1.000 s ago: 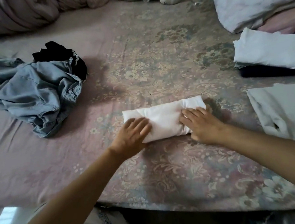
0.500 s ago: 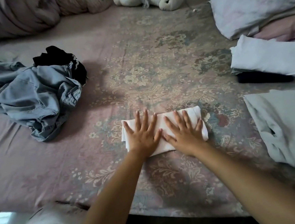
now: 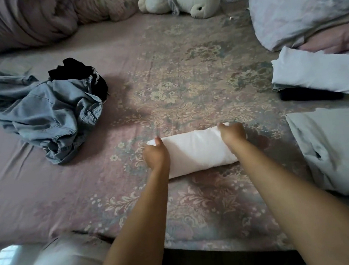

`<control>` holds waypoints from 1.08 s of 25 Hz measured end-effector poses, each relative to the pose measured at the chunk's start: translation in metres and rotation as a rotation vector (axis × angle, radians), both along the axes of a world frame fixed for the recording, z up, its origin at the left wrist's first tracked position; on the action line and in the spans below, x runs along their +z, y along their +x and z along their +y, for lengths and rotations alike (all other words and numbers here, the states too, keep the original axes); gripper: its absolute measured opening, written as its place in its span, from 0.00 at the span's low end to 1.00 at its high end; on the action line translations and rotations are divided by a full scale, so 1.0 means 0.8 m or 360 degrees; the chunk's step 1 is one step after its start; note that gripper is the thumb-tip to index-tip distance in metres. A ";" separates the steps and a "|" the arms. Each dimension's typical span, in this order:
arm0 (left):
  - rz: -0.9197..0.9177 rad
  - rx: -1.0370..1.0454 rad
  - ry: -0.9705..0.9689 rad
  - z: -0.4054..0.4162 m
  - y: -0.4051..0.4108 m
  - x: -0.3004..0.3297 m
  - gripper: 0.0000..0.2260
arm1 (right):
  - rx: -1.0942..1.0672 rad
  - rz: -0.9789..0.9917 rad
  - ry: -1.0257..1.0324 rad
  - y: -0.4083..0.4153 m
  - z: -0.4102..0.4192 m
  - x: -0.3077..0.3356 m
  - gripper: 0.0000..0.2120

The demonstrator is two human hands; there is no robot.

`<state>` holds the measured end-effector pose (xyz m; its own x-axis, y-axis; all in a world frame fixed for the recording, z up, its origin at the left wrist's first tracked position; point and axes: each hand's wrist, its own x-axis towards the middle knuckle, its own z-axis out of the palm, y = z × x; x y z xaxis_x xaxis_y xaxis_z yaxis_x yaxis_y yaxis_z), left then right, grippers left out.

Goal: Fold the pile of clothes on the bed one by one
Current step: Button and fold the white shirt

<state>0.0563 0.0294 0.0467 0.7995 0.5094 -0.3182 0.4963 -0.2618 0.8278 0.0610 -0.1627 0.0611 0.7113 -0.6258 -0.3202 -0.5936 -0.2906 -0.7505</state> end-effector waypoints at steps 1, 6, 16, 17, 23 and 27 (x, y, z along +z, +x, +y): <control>-0.0051 0.0005 -0.0049 0.002 0.002 0.003 0.19 | -0.0015 -0.0048 -0.0016 0.001 -0.002 0.000 0.21; -0.0490 -0.0001 0.0126 0.002 -0.001 -0.002 0.12 | 0.0002 -0.0418 -0.0199 -0.024 -0.015 -0.005 0.14; -0.0426 -0.1601 0.1507 -0.017 -0.009 -0.039 0.31 | 0.1297 -0.0035 -0.1279 -0.046 0.032 -0.036 0.25; -0.0335 -0.1678 0.1481 -0.010 -0.017 -0.052 0.31 | 0.1320 0.0181 -0.1249 -0.056 0.029 -0.046 0.26; -0.0049 -0.1281 0.1018 0.001 -0.009 -0.042 0.45 | 0.1398 0.0538 -0.0934 -0.040 -0.001 -0.027 0.38; 0.0147 -0.0892 0.0626 0.005 -0.005 -0.028 0.57 | 0.0920 0.0607 -0.0602 -0.033 -0.031 -0.014 0.60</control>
